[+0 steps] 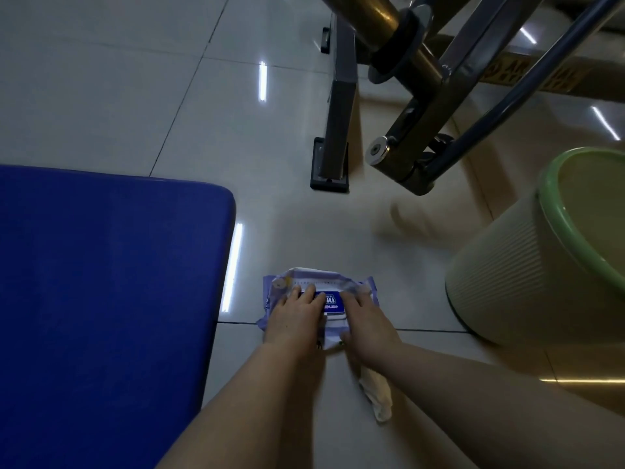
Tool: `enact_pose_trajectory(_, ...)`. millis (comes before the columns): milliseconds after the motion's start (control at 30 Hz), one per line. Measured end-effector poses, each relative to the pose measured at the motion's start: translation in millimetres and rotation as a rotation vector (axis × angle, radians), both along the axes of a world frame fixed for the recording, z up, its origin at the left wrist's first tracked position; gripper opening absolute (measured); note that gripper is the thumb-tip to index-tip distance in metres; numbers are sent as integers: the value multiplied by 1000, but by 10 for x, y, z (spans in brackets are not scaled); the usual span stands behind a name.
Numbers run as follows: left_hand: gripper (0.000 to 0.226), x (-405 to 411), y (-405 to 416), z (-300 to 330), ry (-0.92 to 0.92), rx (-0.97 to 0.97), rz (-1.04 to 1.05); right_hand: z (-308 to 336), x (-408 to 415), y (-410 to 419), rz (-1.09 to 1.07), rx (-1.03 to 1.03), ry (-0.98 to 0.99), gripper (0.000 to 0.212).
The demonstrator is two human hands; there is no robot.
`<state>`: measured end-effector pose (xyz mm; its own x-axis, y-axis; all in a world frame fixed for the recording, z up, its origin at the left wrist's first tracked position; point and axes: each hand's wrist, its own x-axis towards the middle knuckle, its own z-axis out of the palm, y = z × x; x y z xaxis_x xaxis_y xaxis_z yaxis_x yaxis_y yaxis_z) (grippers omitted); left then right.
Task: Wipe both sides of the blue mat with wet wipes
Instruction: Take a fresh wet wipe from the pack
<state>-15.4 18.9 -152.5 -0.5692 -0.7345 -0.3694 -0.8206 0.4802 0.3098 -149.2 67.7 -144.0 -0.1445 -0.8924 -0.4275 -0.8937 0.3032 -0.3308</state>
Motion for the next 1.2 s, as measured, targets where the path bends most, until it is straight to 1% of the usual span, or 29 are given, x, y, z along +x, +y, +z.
enact_pose_trajectory(233,73,-5,8,43,62,-21,50,11,17,-10,-7,-2,7,66)
enact_pose_trajectory(367,67,-11,20,27,96,-72,79,29,13,-5,-44,-17,-27,71)
enact_pose_trajectory(433,61,-25,20,25,120,-69,120,52,10,2,-104,-40,-64,68)
enact_pose_trajectory(500,44,-38,17,29,143,-111,174,88,9,10,-125,-76,-77,58)
enact_pose_trajectory(567,23,-47,-11,8,197,-230,311,117,17,18,-109,-93,-67,43)
enact_pose_trajectory(633,21,-48,-38,40,257,-293,473,122,37,24,-76,-113,-24,28)
enact_pose_trajectory(667,20,-43,-50,67,276,-279,547,118,52,20,-55,-133,8,21)
enact_pose_trajectory(700,16,-34,-62,96,301,-239,623,106,67,12,-32,-155,23,17)
enact_pose_trajectory(733,12,-36,-78,110,341,-199,693,90,83,-2,-7,-178,9,18)
enact_pose_trajectory(767,8,-39,-76,107,376,-183,733,76,98,-24,14,-197,-20,25)
enact_pose_trajectory(867,5,-54,-8,26,390,-154,720,39,102,-96,12,-212,-81,41)
enact_pose_trajectory(1000,19,-38,43,-44,383,-110,648,-59,70,-143,2,-195,-84,40)
enact_pose_trajectory(1100,17,-34,65,-60,300,-107,536,-75,85,-156,-11,-192,-72,38)
enact_pose_trajectory(1200,18,-21,65,-109,234,-62,504,-109,94,-148,-16,-189,-75,40)
